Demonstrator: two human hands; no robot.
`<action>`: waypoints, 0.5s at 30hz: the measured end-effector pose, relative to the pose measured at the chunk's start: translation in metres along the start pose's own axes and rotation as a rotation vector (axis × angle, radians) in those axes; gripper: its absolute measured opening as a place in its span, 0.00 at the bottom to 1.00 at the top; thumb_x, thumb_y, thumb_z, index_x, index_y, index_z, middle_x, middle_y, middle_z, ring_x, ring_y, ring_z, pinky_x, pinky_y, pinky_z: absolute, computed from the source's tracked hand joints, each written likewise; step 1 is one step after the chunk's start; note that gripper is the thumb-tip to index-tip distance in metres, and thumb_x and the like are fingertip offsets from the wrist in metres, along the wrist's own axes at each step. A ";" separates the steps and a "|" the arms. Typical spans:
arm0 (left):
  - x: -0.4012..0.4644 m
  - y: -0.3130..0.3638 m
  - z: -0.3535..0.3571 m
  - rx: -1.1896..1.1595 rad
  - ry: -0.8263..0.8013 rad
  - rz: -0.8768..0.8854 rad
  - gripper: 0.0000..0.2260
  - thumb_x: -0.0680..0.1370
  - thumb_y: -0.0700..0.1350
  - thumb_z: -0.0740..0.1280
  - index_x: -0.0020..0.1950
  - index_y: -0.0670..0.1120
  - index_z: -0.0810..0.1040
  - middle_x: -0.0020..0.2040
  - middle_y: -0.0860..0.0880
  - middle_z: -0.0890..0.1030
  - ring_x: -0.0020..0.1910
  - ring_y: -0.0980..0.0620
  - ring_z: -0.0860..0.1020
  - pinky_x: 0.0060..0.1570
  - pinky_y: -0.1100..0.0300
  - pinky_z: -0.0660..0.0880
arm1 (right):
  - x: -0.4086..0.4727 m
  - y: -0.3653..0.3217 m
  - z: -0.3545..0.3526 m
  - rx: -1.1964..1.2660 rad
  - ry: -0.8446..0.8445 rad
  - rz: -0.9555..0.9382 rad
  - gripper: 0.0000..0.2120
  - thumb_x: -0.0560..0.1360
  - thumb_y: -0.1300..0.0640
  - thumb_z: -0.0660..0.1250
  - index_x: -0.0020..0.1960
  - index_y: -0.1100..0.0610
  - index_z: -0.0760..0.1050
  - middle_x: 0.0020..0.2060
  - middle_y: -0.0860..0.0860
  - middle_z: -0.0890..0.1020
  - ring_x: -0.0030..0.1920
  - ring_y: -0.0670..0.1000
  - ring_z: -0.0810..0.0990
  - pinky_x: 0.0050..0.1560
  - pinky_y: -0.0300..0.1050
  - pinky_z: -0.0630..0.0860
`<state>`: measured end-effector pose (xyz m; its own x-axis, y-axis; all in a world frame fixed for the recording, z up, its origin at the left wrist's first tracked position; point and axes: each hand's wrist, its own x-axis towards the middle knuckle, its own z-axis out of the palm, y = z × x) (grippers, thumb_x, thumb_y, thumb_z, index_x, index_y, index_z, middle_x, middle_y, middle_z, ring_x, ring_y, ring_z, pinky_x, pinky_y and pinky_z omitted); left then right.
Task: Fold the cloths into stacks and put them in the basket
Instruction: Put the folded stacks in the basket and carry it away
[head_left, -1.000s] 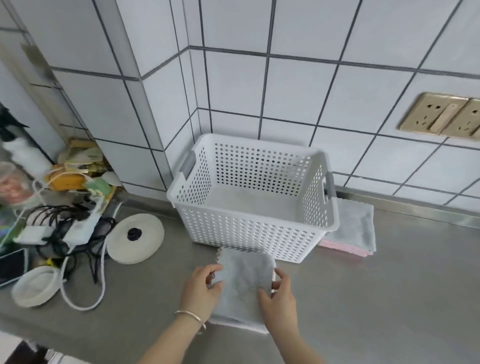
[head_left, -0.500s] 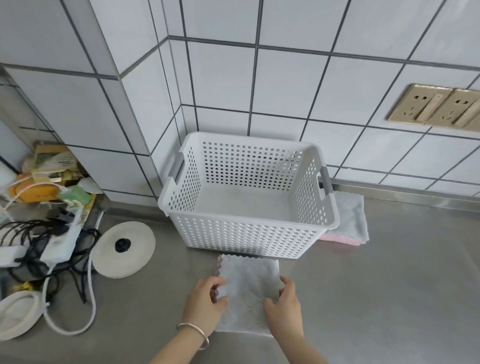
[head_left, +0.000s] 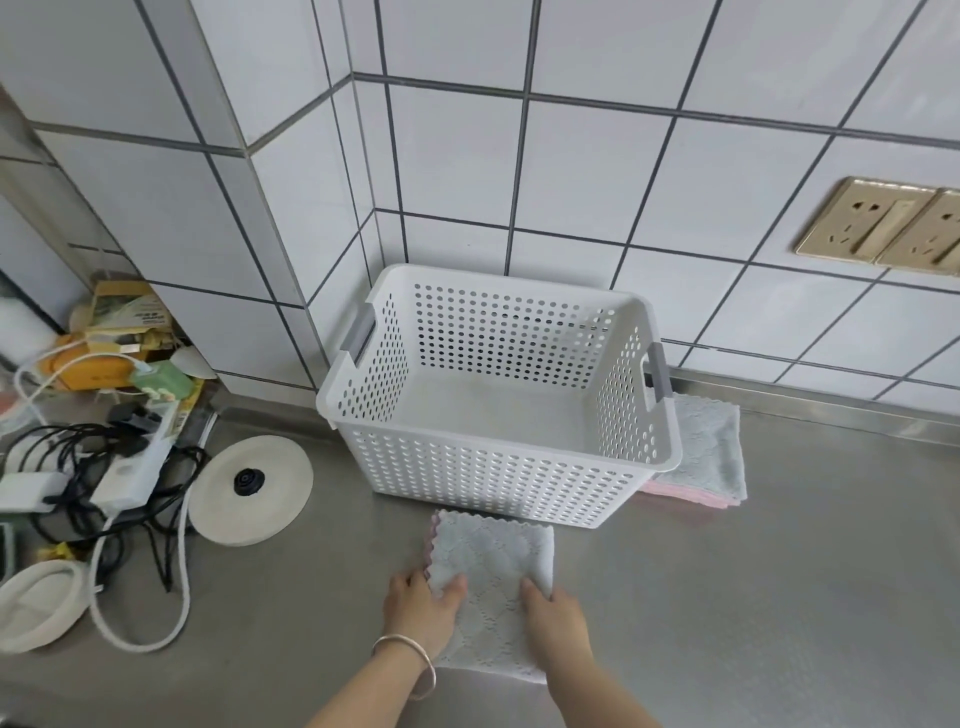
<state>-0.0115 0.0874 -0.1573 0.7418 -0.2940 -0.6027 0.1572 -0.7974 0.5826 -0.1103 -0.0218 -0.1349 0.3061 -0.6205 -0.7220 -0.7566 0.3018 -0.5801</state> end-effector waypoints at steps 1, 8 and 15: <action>-0.001 0.002 0.000 -0.018 -0.003 -0.008 0.30 0.71 0.61 0.60 0.66 0.43 0.72 0.65 0.40 0.70 0.67 0.41 0.68 0.69 0.55 0.62 | 0.002 0.002 0.000 0.000 -0.010 -0.016 0.18 0.76 0.51 0.61 0.55 0.64 0.77 0.47 0.61 0.80 0.42 0.54 0.76 0.40 0.45 0.72; -0.002 0.002 -0.003 -0.254 0.011 -0.143 0.30 0.59 0.60 0.71 0.55 0.45 0.78 0.53 0.46 0.82 0.52 0.45 0.80 0.56 0.55 0.76 | 0.014 0.003 -0.005 0.121 -0.118 -0.006 0.15 0.73 0.51 0.67 0.53 0.61 0.75 0.47 0.55 0.81 0.47 0.55 0.80 0.51 0.49 0.76; -0.033 -0.004 -0.003 -0.466 -0.088 -0.227 0.28 0.62 0.63 0.69 0.51 0.43 0.81 0.52 0.45 0.84 0.52 0.45 0.81 0.60 0.51 0.75 | 0.006 0.004 -0.017 0.104 -0.408 0.028 0.22 0.72 0.47 0.66 0.59 0.61 0.77 0.52 0.56 0.82 0.53 0.55 0.80 0.62 0.52 0.73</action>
<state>-0.0346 0.1024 -0.1382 0.6012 -0.1999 -0.7737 0.5956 -0.5333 0.6007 -0.1215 -0.0368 -0.1352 0.5061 -0.2798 -0.8158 -0.7117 0.3988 -0.5783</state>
